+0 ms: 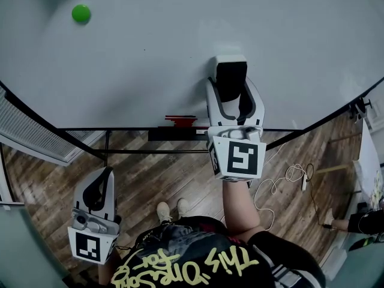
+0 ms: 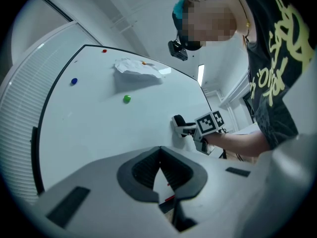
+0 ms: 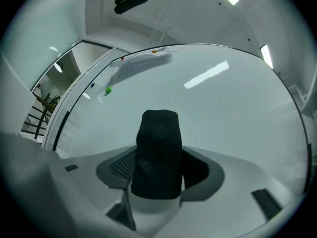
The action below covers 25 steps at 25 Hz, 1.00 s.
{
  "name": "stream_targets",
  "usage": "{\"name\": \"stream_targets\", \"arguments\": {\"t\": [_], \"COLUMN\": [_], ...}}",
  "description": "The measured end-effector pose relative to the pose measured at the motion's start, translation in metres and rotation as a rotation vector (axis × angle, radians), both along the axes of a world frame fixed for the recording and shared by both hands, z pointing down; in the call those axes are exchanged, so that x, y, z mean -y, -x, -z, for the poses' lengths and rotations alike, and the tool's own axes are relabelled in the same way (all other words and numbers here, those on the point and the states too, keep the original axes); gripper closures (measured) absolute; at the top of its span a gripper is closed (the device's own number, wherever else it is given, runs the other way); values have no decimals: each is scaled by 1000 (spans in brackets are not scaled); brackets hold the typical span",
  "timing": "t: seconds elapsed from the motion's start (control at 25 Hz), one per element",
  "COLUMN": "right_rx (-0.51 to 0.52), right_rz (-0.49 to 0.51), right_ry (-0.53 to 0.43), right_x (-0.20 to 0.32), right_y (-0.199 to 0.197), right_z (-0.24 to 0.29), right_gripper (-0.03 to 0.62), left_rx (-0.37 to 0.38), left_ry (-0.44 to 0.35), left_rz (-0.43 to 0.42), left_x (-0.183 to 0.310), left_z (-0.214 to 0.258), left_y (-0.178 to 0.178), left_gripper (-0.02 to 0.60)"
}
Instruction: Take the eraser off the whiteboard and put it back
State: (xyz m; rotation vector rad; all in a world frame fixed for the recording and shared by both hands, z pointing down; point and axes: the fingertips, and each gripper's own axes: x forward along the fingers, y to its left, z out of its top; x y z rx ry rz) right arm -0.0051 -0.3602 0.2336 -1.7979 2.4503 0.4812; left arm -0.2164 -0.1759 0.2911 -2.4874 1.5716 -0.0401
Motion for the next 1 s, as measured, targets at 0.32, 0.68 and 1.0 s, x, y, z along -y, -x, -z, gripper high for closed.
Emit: {"name": "stream_targets", "arguments": {"t": [0.32, 0.68, 1.0], "right_rx": [2, 17, 28], "right_rz": [36, 80, 89], "right_ry": [-16, -27, -58], "right_x": [-14, -43, -67], "right_y": [-2, -9, -18], "right_z": [6, 17, 30], "right_gripper": [334, 333, 333], "left_rx": [-2, 5, 6], "left_ry": [-2, -11, -25], "left_rz": [3, -28, -63], "left_x": [-4, -6, -7], "left_z": [0, 2, 7], "left_y": [-4, -19, -33], "left_gripper": [575, 575, 575]}}
